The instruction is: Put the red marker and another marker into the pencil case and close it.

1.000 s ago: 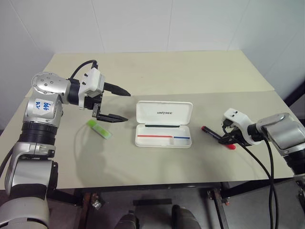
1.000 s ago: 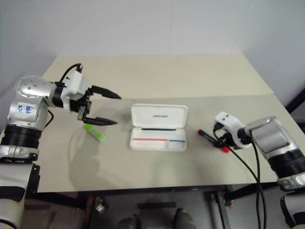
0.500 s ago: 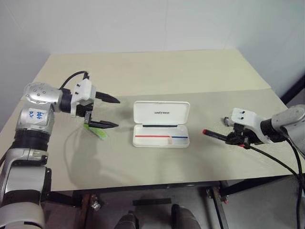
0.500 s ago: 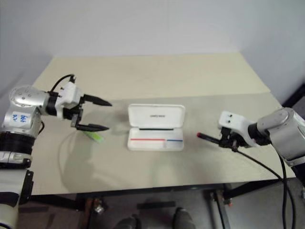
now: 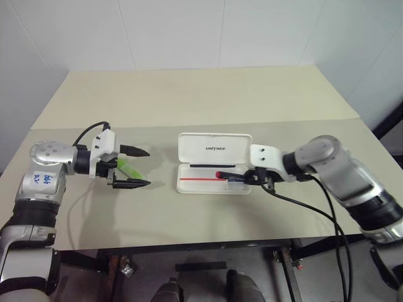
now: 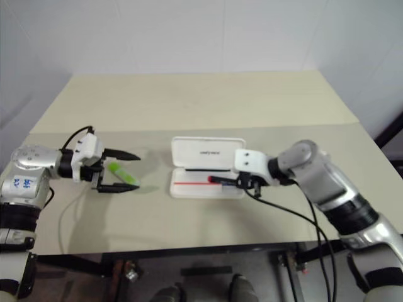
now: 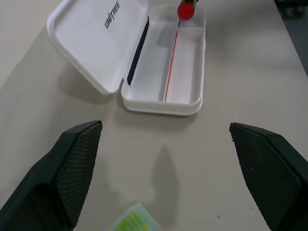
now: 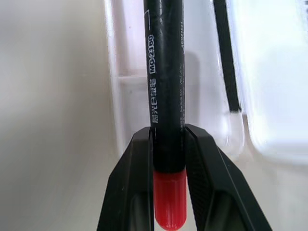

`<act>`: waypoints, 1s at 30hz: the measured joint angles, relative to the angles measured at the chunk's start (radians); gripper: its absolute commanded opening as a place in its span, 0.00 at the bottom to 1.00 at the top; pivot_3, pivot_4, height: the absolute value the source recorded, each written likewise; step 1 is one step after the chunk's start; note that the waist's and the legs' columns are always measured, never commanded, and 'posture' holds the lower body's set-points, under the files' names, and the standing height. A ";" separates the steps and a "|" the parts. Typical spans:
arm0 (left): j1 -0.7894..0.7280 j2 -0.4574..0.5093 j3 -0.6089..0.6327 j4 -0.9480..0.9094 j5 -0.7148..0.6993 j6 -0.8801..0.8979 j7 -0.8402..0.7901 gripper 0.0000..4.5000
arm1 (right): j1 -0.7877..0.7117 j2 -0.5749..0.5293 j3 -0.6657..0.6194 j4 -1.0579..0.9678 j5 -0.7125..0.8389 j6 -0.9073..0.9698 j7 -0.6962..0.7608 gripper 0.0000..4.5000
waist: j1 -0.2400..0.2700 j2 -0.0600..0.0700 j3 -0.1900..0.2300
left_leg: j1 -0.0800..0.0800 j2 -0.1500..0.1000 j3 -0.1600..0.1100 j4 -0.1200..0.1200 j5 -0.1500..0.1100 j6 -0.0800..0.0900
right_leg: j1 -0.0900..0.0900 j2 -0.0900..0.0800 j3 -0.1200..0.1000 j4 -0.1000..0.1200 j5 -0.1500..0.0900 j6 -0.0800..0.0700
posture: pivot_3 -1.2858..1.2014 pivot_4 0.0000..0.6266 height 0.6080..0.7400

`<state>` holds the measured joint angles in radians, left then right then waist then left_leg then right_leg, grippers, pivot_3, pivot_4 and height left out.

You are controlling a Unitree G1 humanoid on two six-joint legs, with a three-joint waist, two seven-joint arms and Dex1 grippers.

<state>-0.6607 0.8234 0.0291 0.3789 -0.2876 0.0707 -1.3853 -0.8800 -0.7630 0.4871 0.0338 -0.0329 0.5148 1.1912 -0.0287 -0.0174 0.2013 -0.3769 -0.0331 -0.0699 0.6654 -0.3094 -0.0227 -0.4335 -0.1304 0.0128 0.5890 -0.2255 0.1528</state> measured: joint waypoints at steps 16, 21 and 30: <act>0.115 -0.017 0.031 -0.178 -0.040 0.103 0.089 1.00 | -0.148 0.210 0.029 0.332 -0.137 -0.187 0.040 0.12 | -0.003 0.000 0.000 | 0.000 0.000 0.001 -0.002 0.001 -0.003 | -0.004 0.000 0.000 0.002 -0.001 -0.002 | 0.52 0.24 1.00; 0.123 -0.017 0.032 -0.188 -0.043 0.119 0.102 1.00 | -0.148 0.233 0.029 0.332 -0.150 -0.183 0.061 0.20 | -0.002 0.000 0.000 | 0.000 0.000 0.001 -0.002 0.001 -0.003 | -0.005 0.000 0.000 0.003 -0.001 -0.002 | 0.52 0.24 1.00; 0.126 -0.019 0.031 -0.213 -0.050 0.129 0.111 1.00 | -0.181 0.262 0.002 0.326 -0.146 -0.146 0.061 0.56 | -0.007 0.000 0.000 | 0.000 0.001 0.001 -0.002 0.001 -0.003 | -0.005 0.000 0.000 0.004 -0.001 -0.003 | 0.52 0.24 1.00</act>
<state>-0.5350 0.8046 0.0605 0.1660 -0.3378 0.1998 -1.2739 -1.0607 -0.5012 0.4891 0.3593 -0.1793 0.3686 1.2525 -0.0356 -0.0173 0.2013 -0.3772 -0.0324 -0.0689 0.6634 -0.3082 -0.0256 -0.4386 -0.1299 0.0126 0.5931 -0.2269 0.1502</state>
